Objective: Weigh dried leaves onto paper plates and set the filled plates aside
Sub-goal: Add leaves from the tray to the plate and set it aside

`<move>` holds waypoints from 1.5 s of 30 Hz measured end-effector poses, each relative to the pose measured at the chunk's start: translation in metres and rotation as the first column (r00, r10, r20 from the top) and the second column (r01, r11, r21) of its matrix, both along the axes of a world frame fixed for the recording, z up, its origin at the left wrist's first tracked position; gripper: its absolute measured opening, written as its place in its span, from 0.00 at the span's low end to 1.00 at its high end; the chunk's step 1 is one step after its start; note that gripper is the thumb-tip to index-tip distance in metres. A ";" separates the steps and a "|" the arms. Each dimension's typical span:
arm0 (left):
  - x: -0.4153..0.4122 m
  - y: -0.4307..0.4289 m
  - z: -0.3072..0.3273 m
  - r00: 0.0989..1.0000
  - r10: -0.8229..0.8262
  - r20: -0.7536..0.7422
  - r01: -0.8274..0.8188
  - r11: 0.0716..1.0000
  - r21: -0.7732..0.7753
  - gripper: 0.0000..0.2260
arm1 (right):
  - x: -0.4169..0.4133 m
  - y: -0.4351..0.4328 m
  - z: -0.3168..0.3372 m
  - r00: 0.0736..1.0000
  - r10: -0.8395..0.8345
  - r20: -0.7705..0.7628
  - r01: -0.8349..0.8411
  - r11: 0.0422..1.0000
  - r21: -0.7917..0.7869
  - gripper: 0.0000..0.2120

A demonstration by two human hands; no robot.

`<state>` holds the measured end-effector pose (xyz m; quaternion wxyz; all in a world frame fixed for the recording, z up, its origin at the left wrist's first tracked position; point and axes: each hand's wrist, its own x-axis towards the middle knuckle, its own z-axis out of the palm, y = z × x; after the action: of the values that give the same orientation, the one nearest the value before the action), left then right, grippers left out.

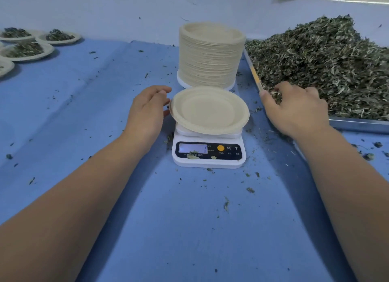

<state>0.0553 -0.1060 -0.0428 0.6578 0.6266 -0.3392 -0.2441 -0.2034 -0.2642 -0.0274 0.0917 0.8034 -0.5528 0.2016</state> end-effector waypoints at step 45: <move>-0.076 0.026 0.024 -0.050 -0.399 0.916 0.317 0.863 0.393 0.21 | -0.004 -0.003 -0.011 0.997 0.049 -0.063 -0.050 0.999 -0.012 0.28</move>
<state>-0.0209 -0.0805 -0.0186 0.1414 0.5282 -0.8339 0.0745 -0.2072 -0.2672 -0.0380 0.1095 0.8222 -0.5280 0.1821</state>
